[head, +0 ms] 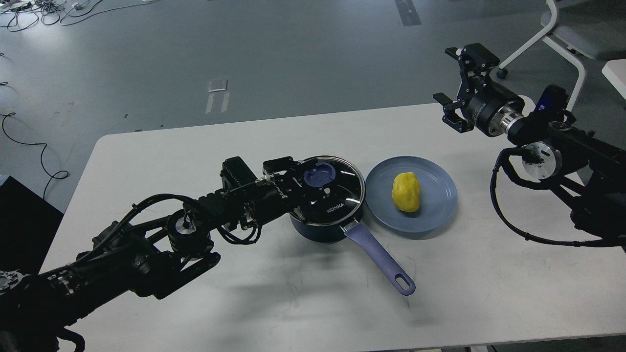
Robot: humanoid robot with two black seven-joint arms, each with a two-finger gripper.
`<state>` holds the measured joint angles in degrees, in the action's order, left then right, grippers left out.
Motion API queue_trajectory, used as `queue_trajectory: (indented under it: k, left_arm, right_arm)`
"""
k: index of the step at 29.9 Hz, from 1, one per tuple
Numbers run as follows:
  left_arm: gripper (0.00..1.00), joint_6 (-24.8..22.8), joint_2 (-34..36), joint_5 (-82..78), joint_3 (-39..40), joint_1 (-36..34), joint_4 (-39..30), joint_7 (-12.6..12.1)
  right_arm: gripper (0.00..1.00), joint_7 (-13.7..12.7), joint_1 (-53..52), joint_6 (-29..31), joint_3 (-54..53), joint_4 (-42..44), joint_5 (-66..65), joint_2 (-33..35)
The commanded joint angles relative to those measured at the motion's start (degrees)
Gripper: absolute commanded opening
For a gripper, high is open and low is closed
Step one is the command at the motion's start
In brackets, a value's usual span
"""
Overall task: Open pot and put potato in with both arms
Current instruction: 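Lift the glass lid off the saucepan with the left gripper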
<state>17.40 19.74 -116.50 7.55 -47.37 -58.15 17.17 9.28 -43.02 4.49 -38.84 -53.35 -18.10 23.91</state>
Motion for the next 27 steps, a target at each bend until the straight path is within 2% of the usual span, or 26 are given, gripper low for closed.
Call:
queue_trajectory:
  k: [1, 10, 18, 20, 21, 24, 27]
  left_arm:
    - [0.53, -0.1, 0.7, 0.8, 0.1, 0.0, -0.6, 0.1]
    - [0.53, -1.7, 4.3, 4.9, 0.4, -1.2, -6.3, 0.1]
    - [0.53, -1.8, 12.8, 7.9, 0.3, -6.9, -7.8, 0.3]
    - [0.53, -1.8, 14.3, 8.0, 0.3, -7.0, -7.8, 1.0]
    - [0.53, -1.8, 15.9, 8.0, 0.3, -7.0, -7.8, 2.7]
    - [0.50, -1.6, 19.8, 8.0, 0.0, -6.2, -7.8, 4.8]
    - [0.48, -1.2, 23.6, 8.0, 0.0, -3.9, -7.7, 5.1]
  right_arm:
    - [1.00, 0.0, 0.0, 0.0, 0.0, 0.0, 0.1, 0.0]
    - [1.00, 0.0, 0.0, -0.1, 0.0, 0.0, 0.0, -0.3]
    - [1.00, 0.0, 0.0, -0.1, -0.1, 0.3, 0.0, -0.1]
    - [1.00, 0.1, -0.1, -0.1, -0.1, 0.3, 0.0, 0.0]
    - [1.00, 0.0, -0.1, -0.1, -0.1, 0.4, 0.0, 0.0]
    - [1.00, 0.1, -0.2, -0.1, -0.1, 0.4, 0.1, -0.1]
    - [1.00, 0.1, -0.2, -0.1, -0.1, 0.4, 0.1, -0.2]
